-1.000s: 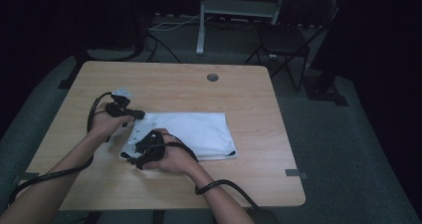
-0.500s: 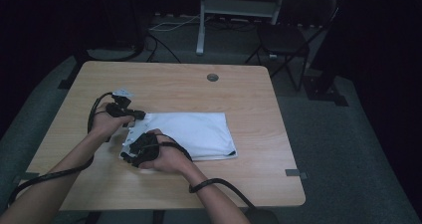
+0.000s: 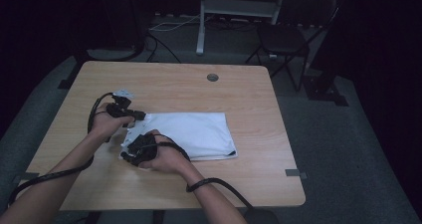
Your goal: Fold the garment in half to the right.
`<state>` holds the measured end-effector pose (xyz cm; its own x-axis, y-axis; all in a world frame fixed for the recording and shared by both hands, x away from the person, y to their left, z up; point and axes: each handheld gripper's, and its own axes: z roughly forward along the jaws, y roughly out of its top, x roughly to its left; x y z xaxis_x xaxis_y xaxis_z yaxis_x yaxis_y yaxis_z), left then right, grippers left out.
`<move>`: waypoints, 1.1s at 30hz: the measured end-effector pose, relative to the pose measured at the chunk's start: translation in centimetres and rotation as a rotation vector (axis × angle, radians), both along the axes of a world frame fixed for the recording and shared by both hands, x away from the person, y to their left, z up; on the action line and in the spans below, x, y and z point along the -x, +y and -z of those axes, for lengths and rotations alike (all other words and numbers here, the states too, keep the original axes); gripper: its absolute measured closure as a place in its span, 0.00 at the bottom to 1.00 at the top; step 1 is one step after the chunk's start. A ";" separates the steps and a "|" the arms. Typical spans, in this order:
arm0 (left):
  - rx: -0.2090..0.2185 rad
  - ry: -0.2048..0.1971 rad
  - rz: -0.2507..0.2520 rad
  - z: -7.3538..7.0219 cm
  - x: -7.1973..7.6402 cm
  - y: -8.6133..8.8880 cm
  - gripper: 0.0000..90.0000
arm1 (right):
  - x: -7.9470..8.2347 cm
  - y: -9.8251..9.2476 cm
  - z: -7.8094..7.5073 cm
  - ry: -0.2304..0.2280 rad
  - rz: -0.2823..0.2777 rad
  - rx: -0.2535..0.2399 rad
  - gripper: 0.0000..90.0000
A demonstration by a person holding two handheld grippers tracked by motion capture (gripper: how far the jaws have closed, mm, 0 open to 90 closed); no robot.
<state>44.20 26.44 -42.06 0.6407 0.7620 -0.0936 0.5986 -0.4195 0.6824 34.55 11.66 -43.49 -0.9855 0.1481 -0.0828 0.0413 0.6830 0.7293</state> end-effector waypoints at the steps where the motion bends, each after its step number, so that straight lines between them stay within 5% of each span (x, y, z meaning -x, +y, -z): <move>1: 0.001 0.002 -0.002 0.0 0.0 0.0 0.93 | 0.0 0.0 0.0 0.006 -0.001 -0.004 0.68; 13: 0.003 -0.002 0.011 0.1 0.2 -0.4 0.93 | -0.7 -0.4 0.4 0.101 0.028 -0.057 0.86; 23: -0.002 0.004 0.010 0.0 0.3 -0.1 0.93 | -0.1 -0.1 0.3 0.051 0.020 -0.043 0.90; 33: -0.001 -0.002 0.002 -0.6 0.7 0.6 0.93 | 0.4 0.1 -0.3 0.061 0.021 -0.106 0.90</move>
